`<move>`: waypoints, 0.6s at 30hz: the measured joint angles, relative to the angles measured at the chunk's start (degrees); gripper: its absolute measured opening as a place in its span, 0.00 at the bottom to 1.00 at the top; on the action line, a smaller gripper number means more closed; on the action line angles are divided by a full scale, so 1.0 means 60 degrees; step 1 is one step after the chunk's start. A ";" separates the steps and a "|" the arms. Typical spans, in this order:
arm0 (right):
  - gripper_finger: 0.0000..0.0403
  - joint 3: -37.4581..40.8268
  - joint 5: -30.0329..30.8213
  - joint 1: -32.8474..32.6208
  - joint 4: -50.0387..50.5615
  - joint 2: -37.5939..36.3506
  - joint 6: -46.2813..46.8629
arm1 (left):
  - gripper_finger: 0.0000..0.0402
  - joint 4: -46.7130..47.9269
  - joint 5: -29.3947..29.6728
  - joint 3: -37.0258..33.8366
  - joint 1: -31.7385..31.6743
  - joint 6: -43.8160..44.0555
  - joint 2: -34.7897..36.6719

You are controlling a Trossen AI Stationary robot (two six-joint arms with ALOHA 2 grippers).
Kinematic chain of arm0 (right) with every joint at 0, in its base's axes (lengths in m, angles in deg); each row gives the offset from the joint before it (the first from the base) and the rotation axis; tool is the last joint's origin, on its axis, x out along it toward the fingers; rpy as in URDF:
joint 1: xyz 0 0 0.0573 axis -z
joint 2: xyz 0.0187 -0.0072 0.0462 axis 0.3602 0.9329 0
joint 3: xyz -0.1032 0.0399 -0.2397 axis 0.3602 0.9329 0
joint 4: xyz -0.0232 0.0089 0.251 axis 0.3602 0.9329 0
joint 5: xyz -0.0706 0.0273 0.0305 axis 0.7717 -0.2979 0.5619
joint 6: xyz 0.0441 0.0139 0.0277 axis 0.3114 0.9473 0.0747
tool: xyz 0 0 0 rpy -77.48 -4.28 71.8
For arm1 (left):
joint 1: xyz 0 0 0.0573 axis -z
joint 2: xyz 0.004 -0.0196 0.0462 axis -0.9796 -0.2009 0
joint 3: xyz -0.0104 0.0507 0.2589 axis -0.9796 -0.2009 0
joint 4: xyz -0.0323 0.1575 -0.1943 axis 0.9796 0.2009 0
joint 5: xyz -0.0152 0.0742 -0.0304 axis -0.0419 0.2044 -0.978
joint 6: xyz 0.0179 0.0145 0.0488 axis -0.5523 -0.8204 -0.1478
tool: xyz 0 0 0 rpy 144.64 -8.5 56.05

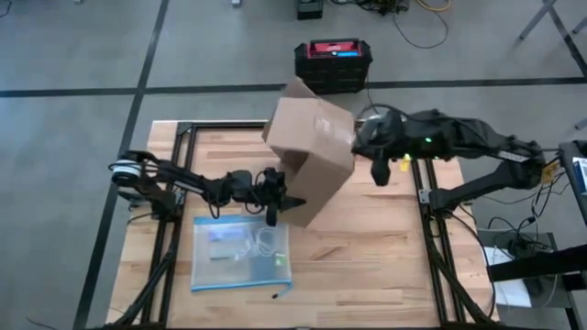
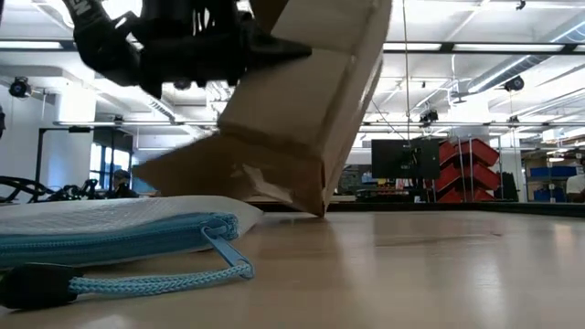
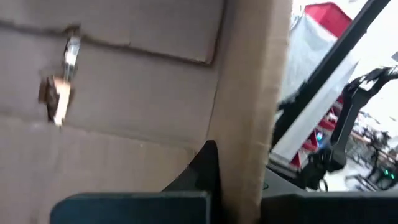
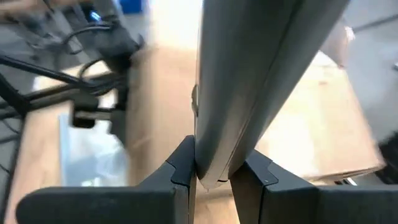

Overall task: Unpack boxes
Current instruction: Break down the cardboard box until it is fully flat

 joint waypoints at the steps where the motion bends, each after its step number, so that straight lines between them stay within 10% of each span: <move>1: 0.12 -0.0269 -0.0003 0.0074 0.0285 0.0251 0.0000 | 0.00 -0.0125 0.0002 -0.0012 0.0076 0.0003 -0.0147; 18: 0.12 -0.3784 -0.0328 0.0719 0.6009 0.3025 0.0161 | 0.00 -0.3161 0.0113 -0.0701 0.0291 0.0670 -0.1461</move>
